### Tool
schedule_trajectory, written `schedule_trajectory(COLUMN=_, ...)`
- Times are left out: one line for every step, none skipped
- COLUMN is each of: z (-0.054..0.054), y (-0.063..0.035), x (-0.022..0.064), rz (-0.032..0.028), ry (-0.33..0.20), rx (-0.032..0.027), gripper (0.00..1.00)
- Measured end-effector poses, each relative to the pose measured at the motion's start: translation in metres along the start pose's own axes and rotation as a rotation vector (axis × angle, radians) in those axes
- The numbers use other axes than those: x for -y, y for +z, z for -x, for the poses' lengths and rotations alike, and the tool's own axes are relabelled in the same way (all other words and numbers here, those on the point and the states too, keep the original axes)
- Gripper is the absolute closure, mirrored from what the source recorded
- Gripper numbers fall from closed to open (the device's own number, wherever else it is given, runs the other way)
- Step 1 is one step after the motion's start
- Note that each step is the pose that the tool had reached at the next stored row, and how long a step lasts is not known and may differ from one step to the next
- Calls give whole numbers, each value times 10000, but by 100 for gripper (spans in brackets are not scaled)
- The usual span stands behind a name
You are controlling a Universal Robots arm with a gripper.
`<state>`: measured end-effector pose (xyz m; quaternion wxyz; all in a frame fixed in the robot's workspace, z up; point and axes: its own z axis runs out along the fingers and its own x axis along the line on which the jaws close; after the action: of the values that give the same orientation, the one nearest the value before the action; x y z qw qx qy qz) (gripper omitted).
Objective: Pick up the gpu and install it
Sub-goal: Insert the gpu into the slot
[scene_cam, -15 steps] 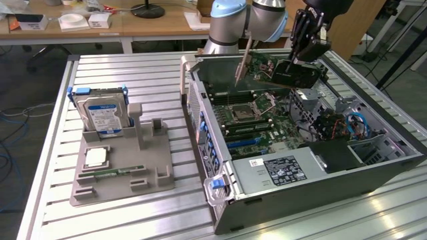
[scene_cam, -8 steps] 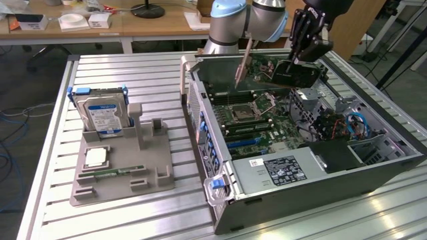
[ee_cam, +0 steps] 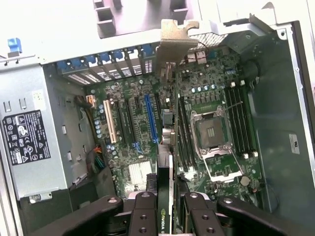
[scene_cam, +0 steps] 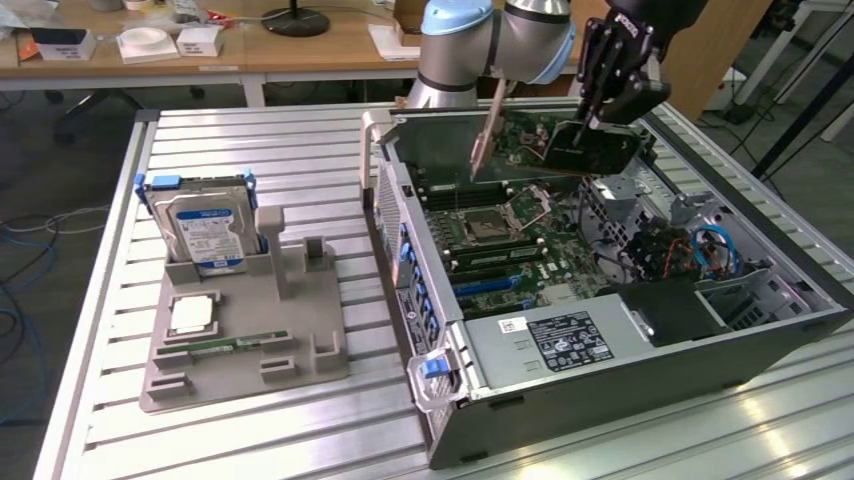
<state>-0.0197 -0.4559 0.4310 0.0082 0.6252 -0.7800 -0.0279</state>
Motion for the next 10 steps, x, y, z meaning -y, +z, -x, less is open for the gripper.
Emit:
schedule_trajectory(z=0, y=0, x=0, rz=2, ry=-80, rx=-4, gripper=74)
schedule_trajectory(z=0, y=0, x=0, rz=3, ry=-161, rx=-8, gripper=74)
schedule_trajectory(z=0, y=0, x=0, rz=5, ry=-244, rx=-13, gripper=74)
schedule_trajectory(z=0, y=0, x=0, rz=7, ry=-328, rx=-17, gripper=74)
schedule_trajectory(z=0, y=0, x=0, rz=9, ry=-420, rx=-22, gripper=74)
schedule_trajectory(z=0, y=0, x=0, rz=11, ry=-506, rx=-27, gripper=74)
schedule_trajectory(z=0, y=0, x=0, rz=13, ry=-595, rx=-31, gripper=74)
schedule_trajectory(z=0, y=0, x=0, rz=15, ry=-685, rx=-36, gripper=74)
schedule_trajectory(z=0, y=0, x=0, rz=17, ry=-775, rx=-41, gripper=74)
schedule_trajectory(z=0, y=0, x=0, rz=19, ry=-867, rx=-46, gripper=74)
